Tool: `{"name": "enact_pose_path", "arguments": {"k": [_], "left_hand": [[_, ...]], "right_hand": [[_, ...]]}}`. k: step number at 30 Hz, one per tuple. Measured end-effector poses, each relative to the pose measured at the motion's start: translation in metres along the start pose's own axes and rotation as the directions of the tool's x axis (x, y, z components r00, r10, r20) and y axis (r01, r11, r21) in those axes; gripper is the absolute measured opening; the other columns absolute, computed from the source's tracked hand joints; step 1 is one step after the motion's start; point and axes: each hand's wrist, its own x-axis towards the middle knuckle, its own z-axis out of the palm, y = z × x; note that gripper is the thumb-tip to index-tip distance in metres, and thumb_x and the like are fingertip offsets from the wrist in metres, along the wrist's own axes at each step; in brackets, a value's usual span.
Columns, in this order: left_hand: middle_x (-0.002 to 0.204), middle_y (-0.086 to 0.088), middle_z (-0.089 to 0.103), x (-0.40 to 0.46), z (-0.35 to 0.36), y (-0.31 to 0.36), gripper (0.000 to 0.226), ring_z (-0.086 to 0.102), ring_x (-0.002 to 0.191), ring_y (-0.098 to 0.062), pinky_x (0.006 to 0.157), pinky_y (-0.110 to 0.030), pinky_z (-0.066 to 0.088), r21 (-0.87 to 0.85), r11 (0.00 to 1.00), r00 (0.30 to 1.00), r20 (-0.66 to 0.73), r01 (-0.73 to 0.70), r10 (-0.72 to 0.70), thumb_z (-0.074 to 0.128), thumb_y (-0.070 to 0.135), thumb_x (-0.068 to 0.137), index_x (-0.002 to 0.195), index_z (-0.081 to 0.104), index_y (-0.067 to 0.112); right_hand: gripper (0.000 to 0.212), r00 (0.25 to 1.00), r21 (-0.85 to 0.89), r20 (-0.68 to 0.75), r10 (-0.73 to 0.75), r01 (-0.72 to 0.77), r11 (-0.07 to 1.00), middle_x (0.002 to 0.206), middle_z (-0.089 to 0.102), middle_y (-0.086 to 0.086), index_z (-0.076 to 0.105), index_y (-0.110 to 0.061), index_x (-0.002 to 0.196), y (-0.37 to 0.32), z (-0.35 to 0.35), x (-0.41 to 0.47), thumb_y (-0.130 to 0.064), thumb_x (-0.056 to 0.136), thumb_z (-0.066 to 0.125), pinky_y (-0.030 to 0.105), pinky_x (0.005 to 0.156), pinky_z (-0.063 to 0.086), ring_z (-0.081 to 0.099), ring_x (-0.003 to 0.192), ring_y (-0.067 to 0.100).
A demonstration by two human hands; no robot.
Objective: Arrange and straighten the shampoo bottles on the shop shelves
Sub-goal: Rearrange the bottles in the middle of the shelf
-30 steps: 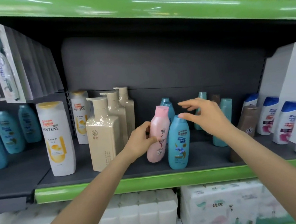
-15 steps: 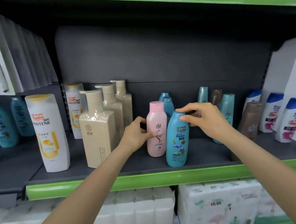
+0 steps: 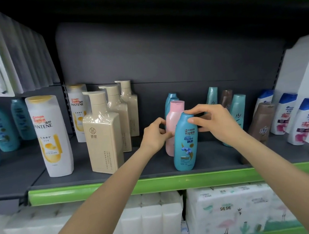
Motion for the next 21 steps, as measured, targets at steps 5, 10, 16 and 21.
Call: {"name": "enact_pose_path", "arguments": {"k": [5,10,16,21], "left_hand": [[0.095,-0.002,0.062,0.001,-0.004,0.000,0.036,0.061,0.089,-0.016,0.082,-0.035,0.053,-0.026,0.999,0.998,0.060,0.023,-0.021,0.067,0.020,0.084,0.117,0.052,0.014],[0.099,-0.004,0.066,0.004,-0.012,-0.003,0.031,0.065,0.091,-0.016,0.079,-0.030,0.050,-0.047,0.998,0.995,0.092,0.037,-0.033,0.061,0.022,0.089,0.119,0.053,0.016],[0.093,-0.006,0.066,0.022,-0.025,0.002,0.017,0.063,0.082,-0.015,0.077,-0.028,0.051,-0.063,0.998,0.989,-0.146,-0.029,0.019,0.054,0.008,0.091,0.105,0.061,0.015],[0.103,-0.012,0.066,0.058,-0.030,0.014,0.022,0.058,0.089,-0.017,0.083,-0.027,0.046,0.019,0.995,0.978,-0.185,-0.097,0.099,0.051,0.003,0.091,0.108,0.062,0.011]], "right_hand": [[0.023,1.000,0.008,0.001,-0.002,0.002,1.000,0.101,0.068,0.002,0.069,-0.017,0.106,0.000,0.000,0.000,-0.011,0.084,0.067,0.042,0.078,0.058,0.067,0.092,0.018],[0.021,1.000,0.081,0.020,-0.006,0.004,0.997,0.102,0.068,-0.003,0.068,-0.024,0.105,0.000,-0.002,0.000,-0.014,0.086,0.066,0.041,0.080,0.058,0.067,0.095,0.014],[0.016,0.996,0.007,-0.079,-0.044,0.045,0.999,0.099,0.068,-0.008,0.068,-0.029,0.102,0.001,-0.014,0.020,-0.021,0.092,0.058,0.033,0.085,0.055,0.064,0.098,0.012],[0.026,0.999,-0.069,-0.037,-0.026,0.023,0.997,0.108,0.066,-0.003,0.064,-0.026,0.115,0.006,-0.011,0.053,-0.023,0.089,0.063,0.037,0.090,0.053,0.062,0.101,0.014]]}}
